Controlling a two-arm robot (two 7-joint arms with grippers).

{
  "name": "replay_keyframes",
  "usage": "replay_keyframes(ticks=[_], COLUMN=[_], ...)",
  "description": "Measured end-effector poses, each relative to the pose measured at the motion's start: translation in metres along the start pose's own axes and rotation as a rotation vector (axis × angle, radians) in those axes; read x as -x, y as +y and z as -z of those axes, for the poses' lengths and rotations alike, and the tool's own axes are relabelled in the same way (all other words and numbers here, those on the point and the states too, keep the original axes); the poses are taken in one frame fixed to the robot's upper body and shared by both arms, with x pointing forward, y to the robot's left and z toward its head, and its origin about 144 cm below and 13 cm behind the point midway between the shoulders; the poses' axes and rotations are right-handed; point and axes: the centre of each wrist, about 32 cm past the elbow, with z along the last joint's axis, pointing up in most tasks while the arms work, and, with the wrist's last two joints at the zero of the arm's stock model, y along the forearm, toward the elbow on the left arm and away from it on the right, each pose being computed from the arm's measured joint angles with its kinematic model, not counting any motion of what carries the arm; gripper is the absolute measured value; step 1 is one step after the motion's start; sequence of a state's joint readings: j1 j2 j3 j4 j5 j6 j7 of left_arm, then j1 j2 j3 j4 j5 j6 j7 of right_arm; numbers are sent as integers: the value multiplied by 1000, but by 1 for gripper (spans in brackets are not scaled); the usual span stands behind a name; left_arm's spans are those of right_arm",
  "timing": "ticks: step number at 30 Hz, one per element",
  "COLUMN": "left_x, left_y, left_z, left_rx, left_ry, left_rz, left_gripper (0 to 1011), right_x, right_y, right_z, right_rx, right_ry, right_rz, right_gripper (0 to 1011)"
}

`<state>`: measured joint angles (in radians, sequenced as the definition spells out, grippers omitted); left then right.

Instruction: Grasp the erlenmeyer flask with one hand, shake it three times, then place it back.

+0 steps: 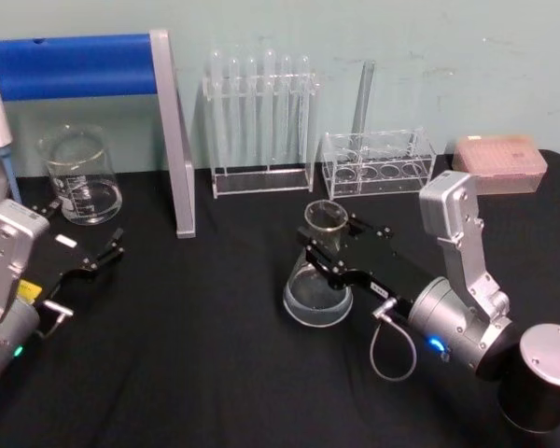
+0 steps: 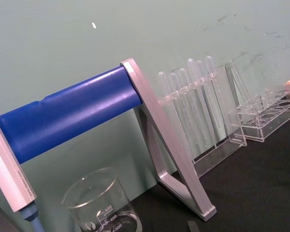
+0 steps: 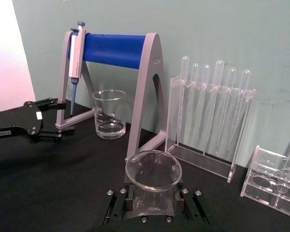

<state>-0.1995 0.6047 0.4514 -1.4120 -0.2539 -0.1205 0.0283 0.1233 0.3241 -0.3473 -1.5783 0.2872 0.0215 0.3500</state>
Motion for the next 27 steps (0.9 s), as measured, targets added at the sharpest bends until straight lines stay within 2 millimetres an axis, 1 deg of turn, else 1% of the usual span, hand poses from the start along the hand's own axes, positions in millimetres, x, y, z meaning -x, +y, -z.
replay_keyframes(ticks=[15,27], left_x=[0,0], left_y=[0,0], left_z=[0,0], left_rx=[0,0], left_ry=[0,0], left_rz=[0,0], left_gripper=[1001,1001], right_x=[4,6], right_y=[1,0], right_z=[11,15], right_rx=[38,50], right_ry=[22,35], right_rz=[-8,-11], right_gripper=[449,449])
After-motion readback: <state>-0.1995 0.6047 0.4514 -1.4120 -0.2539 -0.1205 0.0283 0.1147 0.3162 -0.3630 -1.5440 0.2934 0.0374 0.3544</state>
